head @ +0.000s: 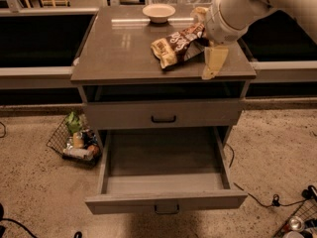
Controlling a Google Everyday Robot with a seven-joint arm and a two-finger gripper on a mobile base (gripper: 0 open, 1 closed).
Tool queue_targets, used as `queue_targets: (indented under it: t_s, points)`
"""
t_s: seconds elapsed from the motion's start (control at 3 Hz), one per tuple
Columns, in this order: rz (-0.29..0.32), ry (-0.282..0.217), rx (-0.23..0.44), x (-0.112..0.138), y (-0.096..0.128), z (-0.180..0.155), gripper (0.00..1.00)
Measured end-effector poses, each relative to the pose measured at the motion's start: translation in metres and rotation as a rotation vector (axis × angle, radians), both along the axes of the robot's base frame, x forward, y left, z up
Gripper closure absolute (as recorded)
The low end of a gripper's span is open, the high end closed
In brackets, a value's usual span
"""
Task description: Place brown chip bag into middle drawer
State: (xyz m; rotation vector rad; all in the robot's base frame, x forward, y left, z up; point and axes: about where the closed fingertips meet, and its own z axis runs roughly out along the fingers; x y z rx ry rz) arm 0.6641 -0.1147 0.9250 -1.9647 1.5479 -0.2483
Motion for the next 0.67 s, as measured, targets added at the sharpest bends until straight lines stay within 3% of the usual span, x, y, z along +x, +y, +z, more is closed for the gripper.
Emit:
queue_targets:
  t_s: [0.33,0.67]
  points:
    - [0.021,-0.003,-0.007,0.011,0.004,-0.008,0.00]
    - [0.057,-0.034,-0.040,0.051,0.008,-0.027,0.00]
